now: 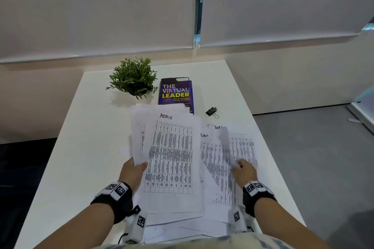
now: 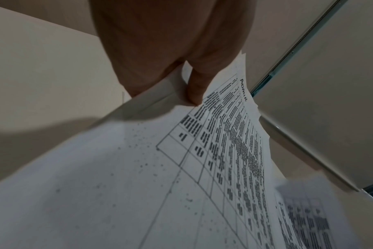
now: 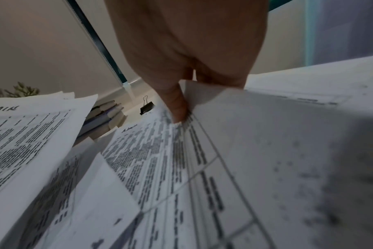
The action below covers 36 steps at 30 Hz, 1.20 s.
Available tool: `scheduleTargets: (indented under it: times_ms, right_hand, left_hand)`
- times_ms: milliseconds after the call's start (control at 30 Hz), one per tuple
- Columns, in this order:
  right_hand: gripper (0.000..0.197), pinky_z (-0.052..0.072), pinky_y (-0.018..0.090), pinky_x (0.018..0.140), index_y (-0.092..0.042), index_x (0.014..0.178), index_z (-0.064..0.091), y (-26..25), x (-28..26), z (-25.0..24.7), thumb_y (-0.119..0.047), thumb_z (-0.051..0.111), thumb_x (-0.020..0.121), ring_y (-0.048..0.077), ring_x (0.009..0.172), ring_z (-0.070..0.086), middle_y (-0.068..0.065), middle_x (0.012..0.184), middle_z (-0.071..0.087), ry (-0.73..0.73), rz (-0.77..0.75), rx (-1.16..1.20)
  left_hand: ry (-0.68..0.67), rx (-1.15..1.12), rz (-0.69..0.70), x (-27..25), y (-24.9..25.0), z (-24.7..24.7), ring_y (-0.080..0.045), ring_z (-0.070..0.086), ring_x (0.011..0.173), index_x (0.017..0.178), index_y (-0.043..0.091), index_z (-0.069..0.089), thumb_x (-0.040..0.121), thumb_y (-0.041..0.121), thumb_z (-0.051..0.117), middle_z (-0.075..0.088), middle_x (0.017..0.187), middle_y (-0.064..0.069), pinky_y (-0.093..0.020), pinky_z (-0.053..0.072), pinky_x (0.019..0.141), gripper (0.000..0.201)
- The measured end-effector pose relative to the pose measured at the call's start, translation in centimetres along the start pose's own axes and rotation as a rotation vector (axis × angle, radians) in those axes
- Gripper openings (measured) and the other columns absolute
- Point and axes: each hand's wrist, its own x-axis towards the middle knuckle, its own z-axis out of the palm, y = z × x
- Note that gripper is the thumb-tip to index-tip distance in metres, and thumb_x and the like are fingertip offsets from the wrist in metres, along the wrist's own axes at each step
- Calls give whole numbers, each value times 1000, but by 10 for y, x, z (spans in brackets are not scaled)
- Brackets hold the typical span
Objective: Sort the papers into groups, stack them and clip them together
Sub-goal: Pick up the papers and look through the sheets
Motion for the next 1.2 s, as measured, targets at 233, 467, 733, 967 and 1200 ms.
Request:
scheduleTargets:
  times_ms: [233, 467, 733, 967, 1200]
  right_hand:
    - [31, 40, 45, 97, -19, 117, 63, 14, 14, -28, -25, 56, 87, 36, 119, 39, 15, 134, 41, 81, 181, -280]
    - [7, 44, 38, 92, -17, 86, 61, 33, 24, -34, -19, 62, 80, 34, 103, 50, 22, 122, 53, 14, 250, -338]
    - [17, 44, 32, 70, 0, 85, 64, 23, 21, -45, 7, 49, 83, 33, 87, 58, 18, 100, 58, 202, -33, -245]
    - [40, 47, 27, 54, -16, 115, 48, -13, 3, -80, 11, 46, 86, 26, 63, 58, 9, 83, 59, 299, -112, 128]
    - [34, 47, 32, 83, -2, 121, 64, -69, 4, -157, -6, 66, 87, 24, 88, 63, 14, 102, 70, 255, -236, 235]
  left_hand:
    - [-7, -1, -11, 4, 6, 11, -30, 60, 115, 131, 14, 59, 95, 10, 56, 67, 115, -4, -45, 43, 105, 36]
    - [17, 12, -3, 3, 8, 15, -31, 61, 113, 128, 11, 61, 94, 9, 57, 68, 113, -6, -48, 43, 106, 34]
    - [33, 3, -16, 0, 6, 18, -31, 61, 113, 129, 12, 62, 93, 10, 58, 69, 118, -7, -50, 43, 106, 36]
    - [28, -22, -11, -2, 6, 21, -31, 61, 113, 128, 11, 62, 93, 9, 58, 69, 118, -9, -49, 43, 106, 35]
    - [44, -37, 5, -3, 10, 20, -31, 62, 112, 126, 11, 63, 93, 8, 57, 69, 117, -9, -47, 44, 105, 34]
